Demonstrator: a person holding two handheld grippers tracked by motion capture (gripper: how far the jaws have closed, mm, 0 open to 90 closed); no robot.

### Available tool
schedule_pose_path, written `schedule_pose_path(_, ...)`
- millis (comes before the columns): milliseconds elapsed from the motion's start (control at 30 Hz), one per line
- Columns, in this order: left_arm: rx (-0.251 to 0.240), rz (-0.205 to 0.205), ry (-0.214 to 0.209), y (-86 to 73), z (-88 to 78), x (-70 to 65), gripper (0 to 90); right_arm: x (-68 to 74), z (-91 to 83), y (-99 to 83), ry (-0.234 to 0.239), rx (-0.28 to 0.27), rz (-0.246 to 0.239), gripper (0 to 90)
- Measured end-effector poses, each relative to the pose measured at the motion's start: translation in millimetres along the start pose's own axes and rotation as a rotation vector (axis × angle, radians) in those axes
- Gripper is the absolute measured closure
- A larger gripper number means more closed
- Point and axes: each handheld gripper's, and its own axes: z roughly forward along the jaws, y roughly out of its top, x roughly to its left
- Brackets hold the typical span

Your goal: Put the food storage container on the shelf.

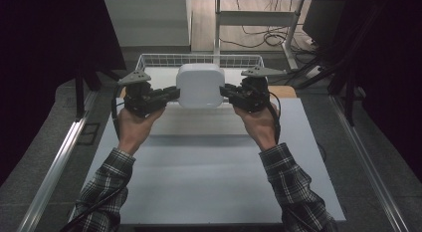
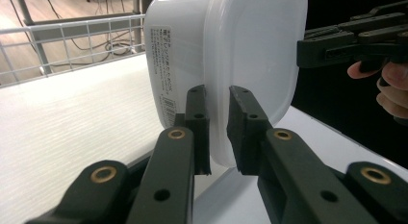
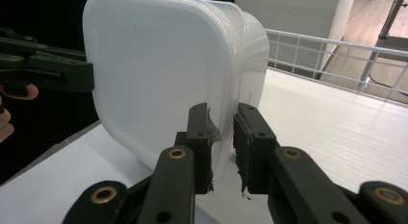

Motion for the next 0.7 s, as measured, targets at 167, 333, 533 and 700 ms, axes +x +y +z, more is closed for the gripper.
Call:
schedule_pose_path(167,0.013,-0.017,0.000,3.6,6.4,4.3,79.3,-4.8,5.7,3.4,-0.012,0.007,0.014,75.4)
schedule_pose_path(333,0.030,-0.031,0.007,4.9,12.4,9.0,78.2,-8.5,10.8,5.3,-0.013,0.006,0.027,74.4)
schedule_pose_path(533,0.027,-0.051,0.006,6.8,17.4,13.7,76.1,-11.8,15.4,8.3,-0.009,0.008,0.035,71.7)
schedule_pose_path(700,0.026,-0.057,0.011,11.9,20.6,16.7,73.2,-16.6,20.5,11.1,0.004,0.010,0.051,69.6)
